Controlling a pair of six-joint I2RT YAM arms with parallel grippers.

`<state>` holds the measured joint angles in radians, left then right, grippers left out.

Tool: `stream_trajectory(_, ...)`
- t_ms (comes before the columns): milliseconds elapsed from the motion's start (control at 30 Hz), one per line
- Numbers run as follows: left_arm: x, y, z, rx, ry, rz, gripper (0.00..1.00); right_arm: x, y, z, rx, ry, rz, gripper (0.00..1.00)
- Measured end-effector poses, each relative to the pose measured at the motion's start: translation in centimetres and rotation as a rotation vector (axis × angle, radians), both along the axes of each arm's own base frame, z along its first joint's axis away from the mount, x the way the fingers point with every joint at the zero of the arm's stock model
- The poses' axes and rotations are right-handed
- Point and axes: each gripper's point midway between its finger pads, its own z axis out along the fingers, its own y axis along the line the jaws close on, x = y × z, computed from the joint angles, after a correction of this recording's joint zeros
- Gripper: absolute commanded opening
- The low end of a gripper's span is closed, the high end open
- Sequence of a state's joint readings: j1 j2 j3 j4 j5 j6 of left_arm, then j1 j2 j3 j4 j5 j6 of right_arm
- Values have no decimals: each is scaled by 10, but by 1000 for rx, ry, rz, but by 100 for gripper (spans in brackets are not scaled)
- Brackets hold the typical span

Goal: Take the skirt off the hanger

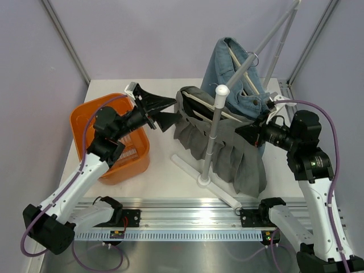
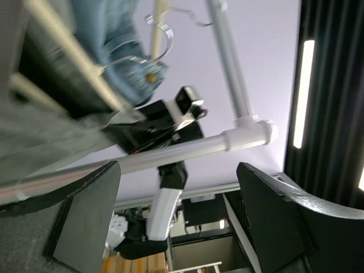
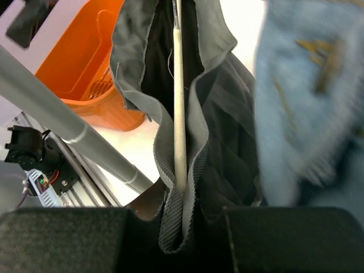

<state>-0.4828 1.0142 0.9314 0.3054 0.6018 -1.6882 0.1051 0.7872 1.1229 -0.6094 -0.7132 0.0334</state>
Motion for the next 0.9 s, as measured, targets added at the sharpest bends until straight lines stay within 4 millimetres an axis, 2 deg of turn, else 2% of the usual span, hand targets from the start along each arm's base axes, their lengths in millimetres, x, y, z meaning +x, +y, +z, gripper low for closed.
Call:
stream_trajectory(100,10,-1,25,-51,-17,24,78,4,13,4,-7,-10,40,0)
stream_trajectory(200,18,-4,34,-80,-9,42,75,8,18,6,-8,-26,52,0)
stream_trajectory(267,23,-7,31,-81,13,50,74,10,19,8,-7,-41,52,0)
stream_trajectory(400,34,-19,10,-40,90,77,72,12,21,13,-5,-67,53,0)
stream_trajectory(567,38,-32,-10,33,145,129,71,12,22,16,-6,-87,57,0)
stream_trajectory(900,44,-51,-15,104,165,219,63,11,27,15,-26,-107,87,0)
